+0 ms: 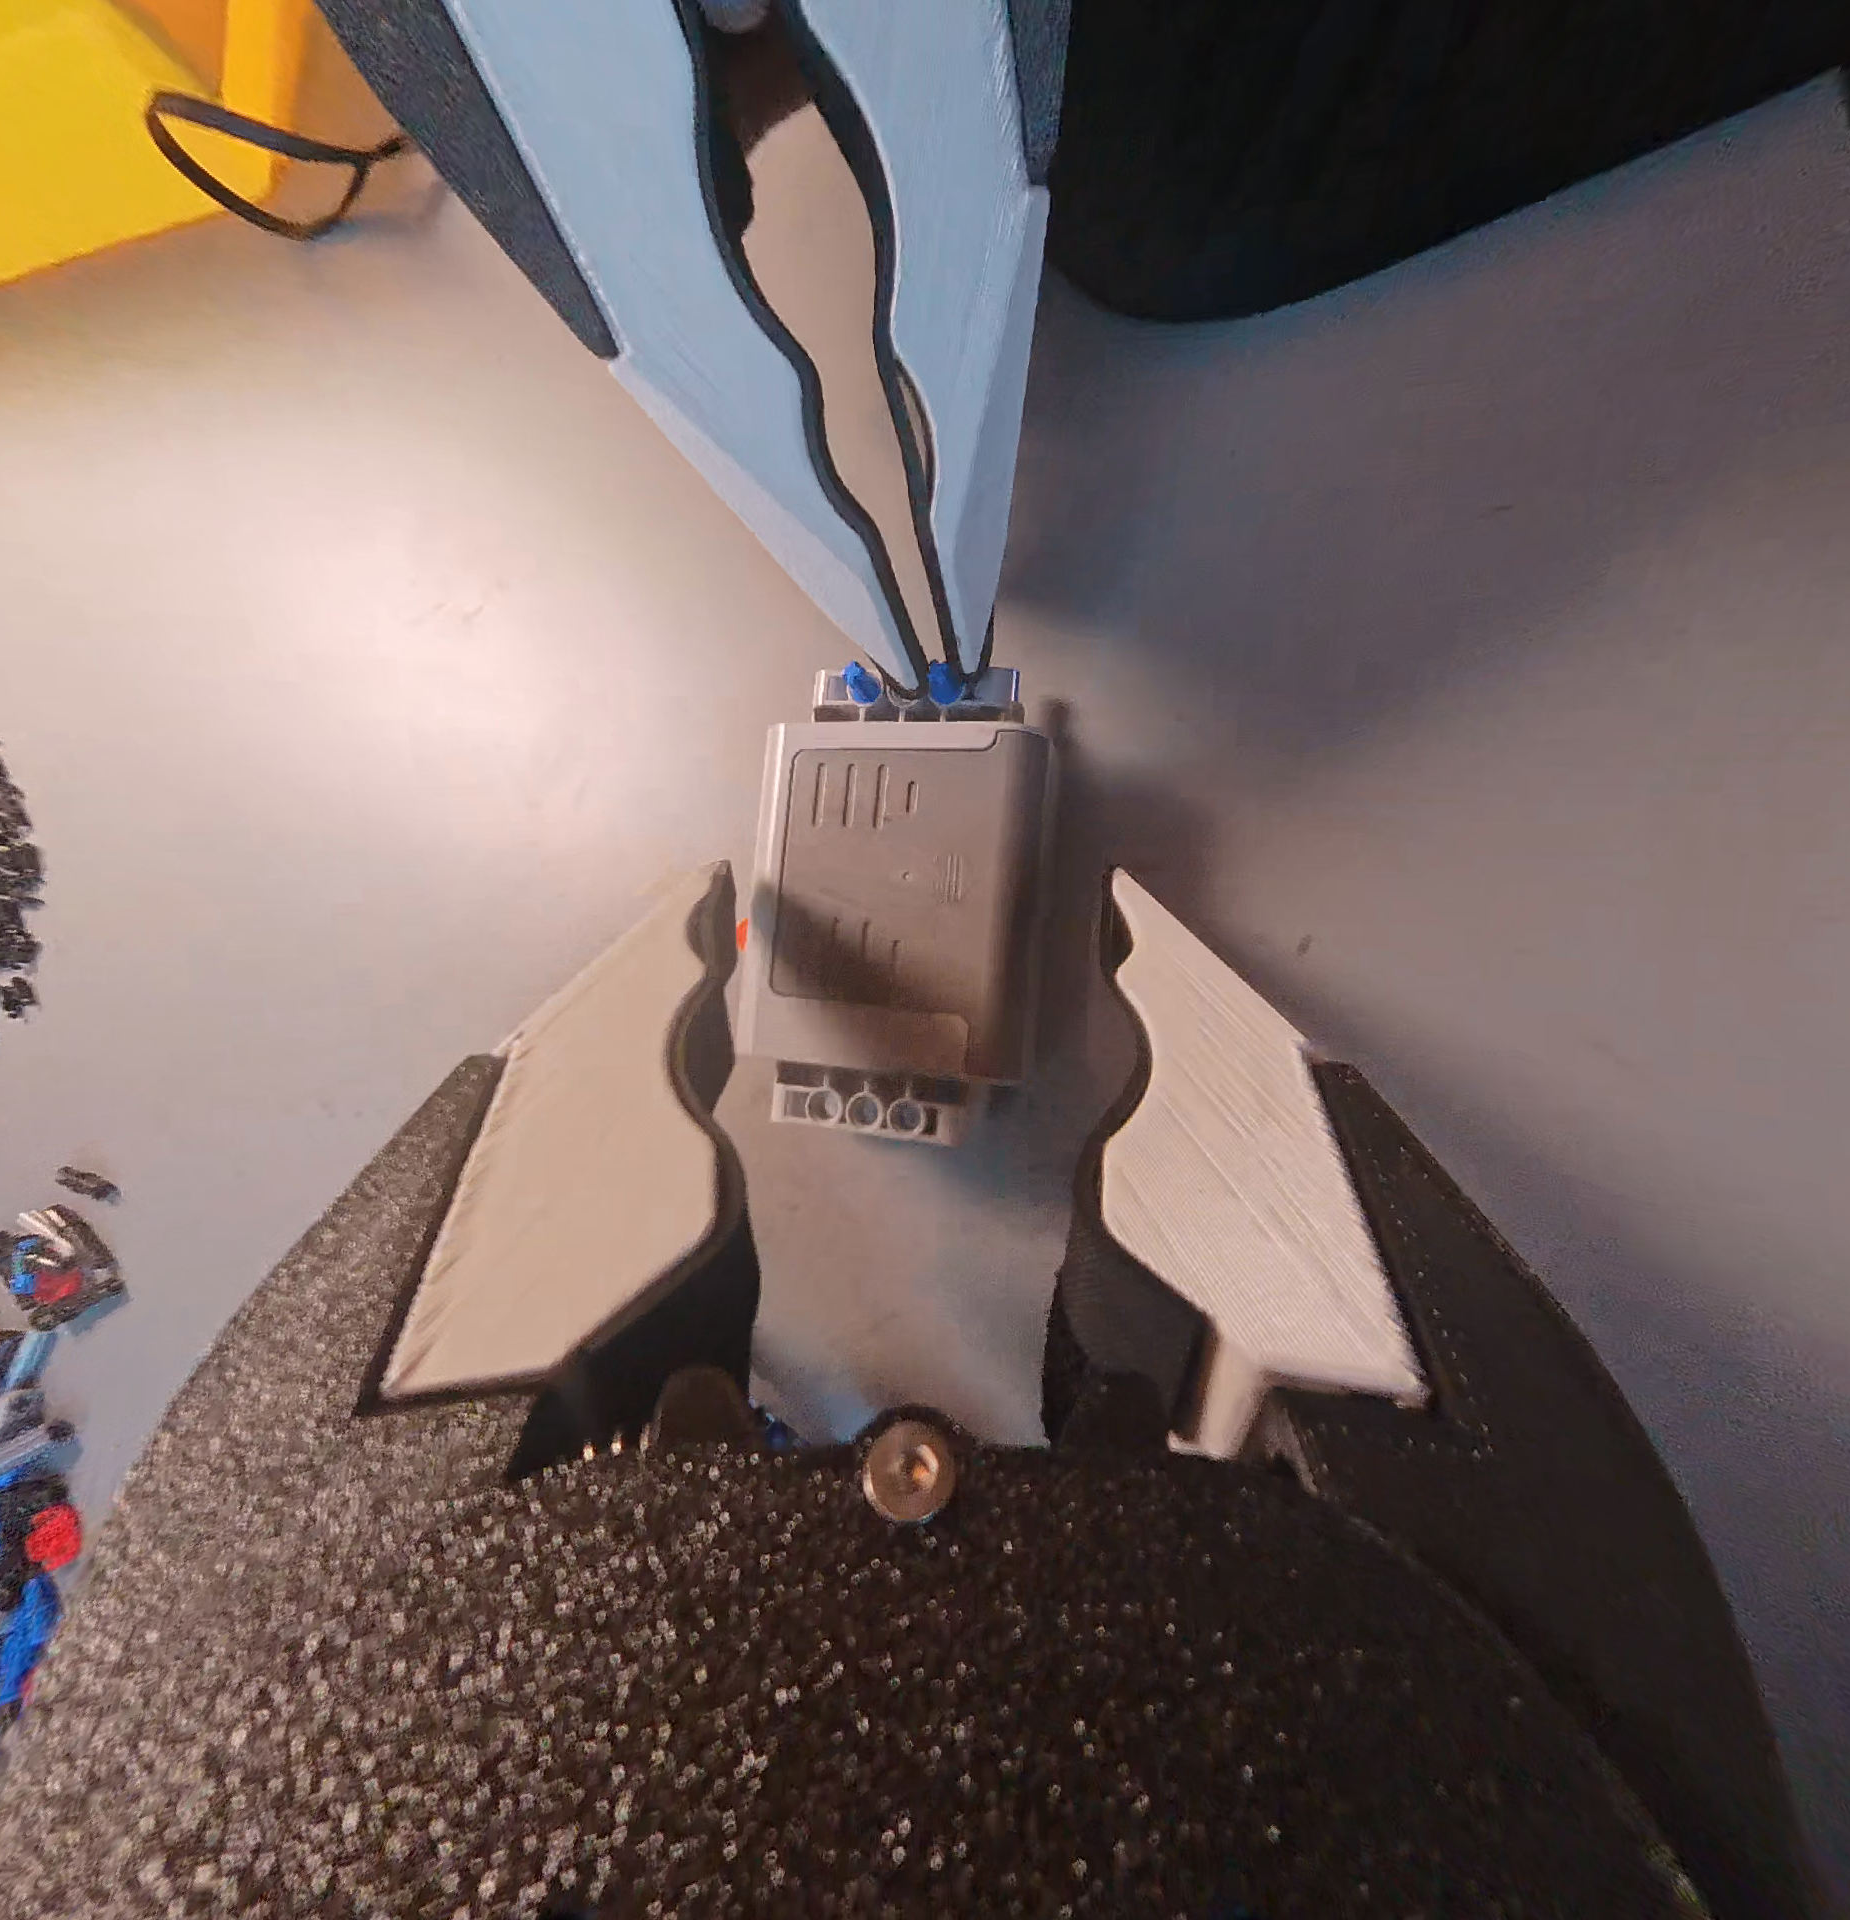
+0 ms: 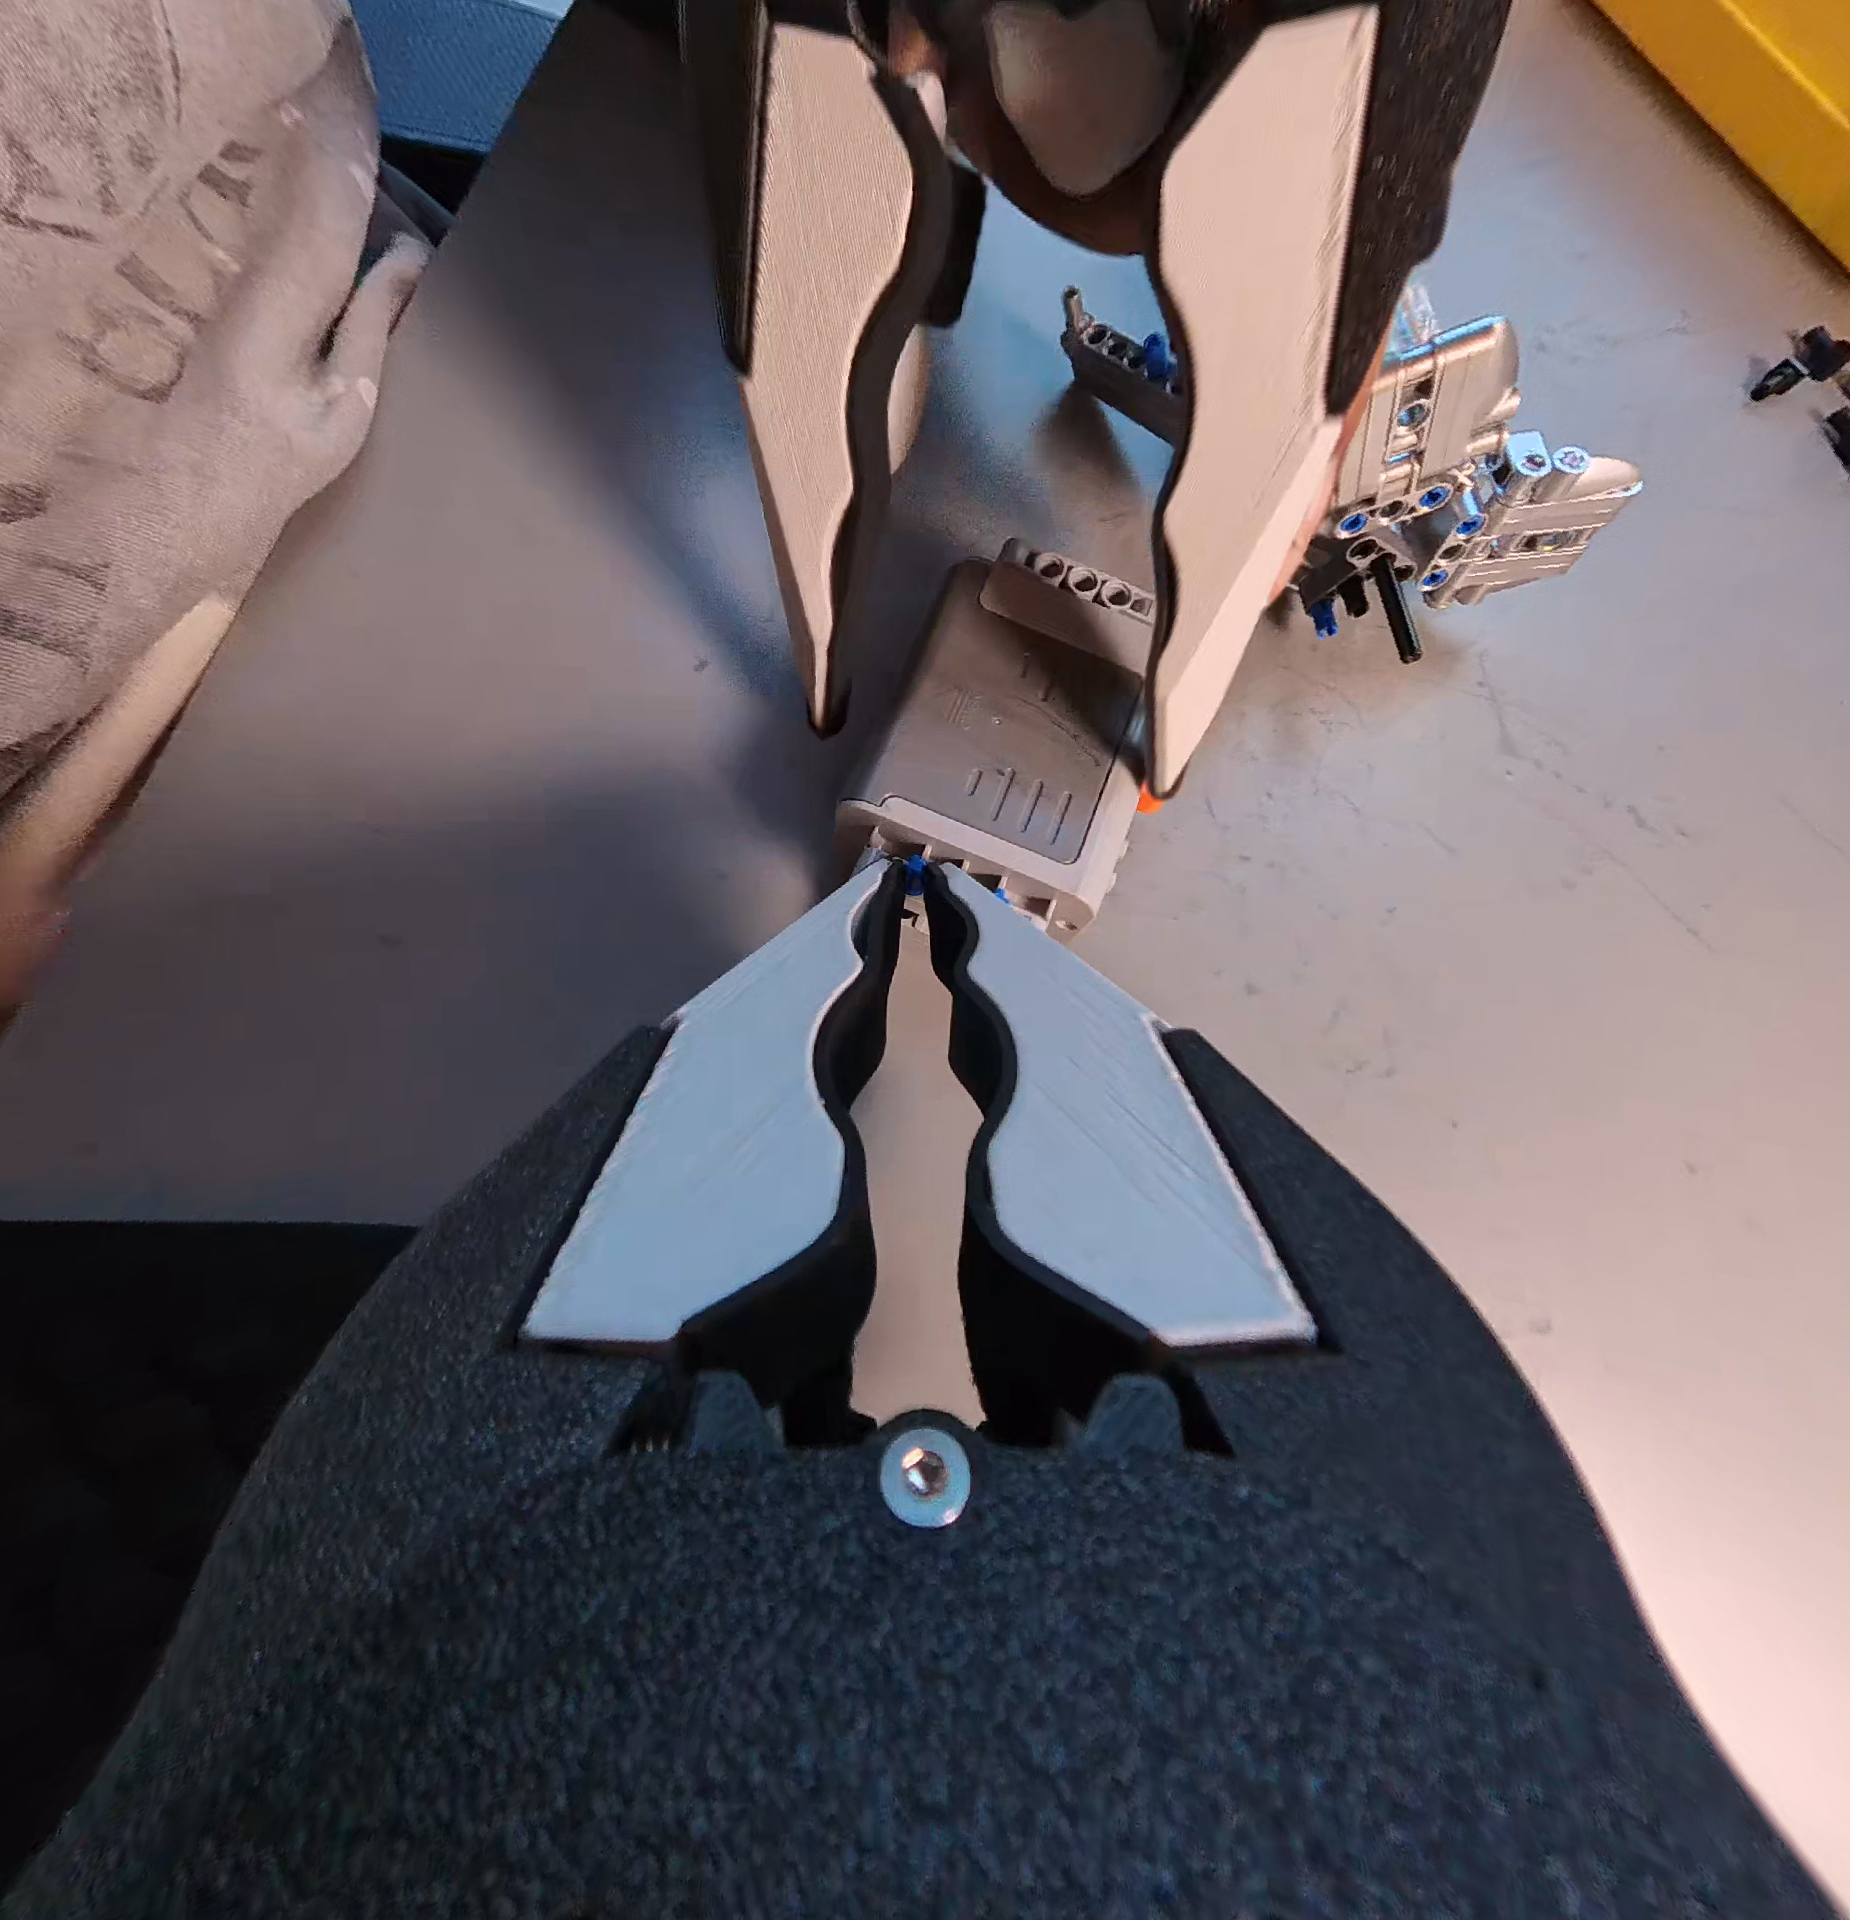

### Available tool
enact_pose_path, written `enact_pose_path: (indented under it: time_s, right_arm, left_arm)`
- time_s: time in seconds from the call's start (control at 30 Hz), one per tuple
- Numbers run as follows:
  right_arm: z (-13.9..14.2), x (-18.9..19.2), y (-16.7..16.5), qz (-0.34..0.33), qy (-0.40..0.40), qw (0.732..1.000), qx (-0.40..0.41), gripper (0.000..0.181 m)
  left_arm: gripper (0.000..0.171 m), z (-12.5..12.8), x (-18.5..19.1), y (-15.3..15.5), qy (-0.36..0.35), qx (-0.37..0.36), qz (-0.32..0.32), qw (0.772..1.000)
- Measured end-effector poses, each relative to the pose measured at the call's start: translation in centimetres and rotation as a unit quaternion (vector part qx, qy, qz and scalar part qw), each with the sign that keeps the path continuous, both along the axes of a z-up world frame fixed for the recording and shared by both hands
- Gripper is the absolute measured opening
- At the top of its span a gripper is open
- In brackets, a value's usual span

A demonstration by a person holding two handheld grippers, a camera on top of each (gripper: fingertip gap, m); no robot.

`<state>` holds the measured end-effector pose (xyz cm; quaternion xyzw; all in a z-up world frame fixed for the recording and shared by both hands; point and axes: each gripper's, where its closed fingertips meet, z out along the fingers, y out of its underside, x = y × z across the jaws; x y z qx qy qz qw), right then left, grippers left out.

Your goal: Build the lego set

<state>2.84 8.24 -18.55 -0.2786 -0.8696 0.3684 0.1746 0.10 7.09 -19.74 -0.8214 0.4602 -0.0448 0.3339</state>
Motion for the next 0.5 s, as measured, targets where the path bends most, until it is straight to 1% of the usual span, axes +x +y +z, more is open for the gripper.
enact_pose_path:
  time_s: [0.1, 0.13, 0.17, 0.37, 0.5]
  right_arm:
    - [0.0, 0.0, -0.1, -0.004, -0.003, 1.0, -0.001, 0.003]
    - [0.0, 0.0, -0.2, -0.006, -0.003, 1.0, 0.0, 0.003]
    - [0.0, 0.0, -0.3, -0.007, -0.001, 1.0, 0.001, 0.004]
    - [0.0, 0.2, -1.0, -0.006, -0.002, 1.0, -0.003, 0.004]
    - [0.0, 0.1, -1.0, -0.024, -0.005, 1.0, -0.015, 0.003]
  left_arm:
    - [0.068, -1.0, -0.1, 0.3, 0.012, -0.005, 0.012, 1.0]
    - [0.067, -1.0, -0.2, 0.4, 0.016, 0.001, 0.017, 1.0]
    - [0.062, -1.0, -0.2, 0.4, 0.017, 0.006, 0.02, 1.0]
    - [0.061, -1.1, 0.2, -0.3, -0.004, -0.001, 0.018, 1.0]
    - [0.06, -1.0, 0.2, -0.4, -0.016, 0.006, 0.027, 0.999]
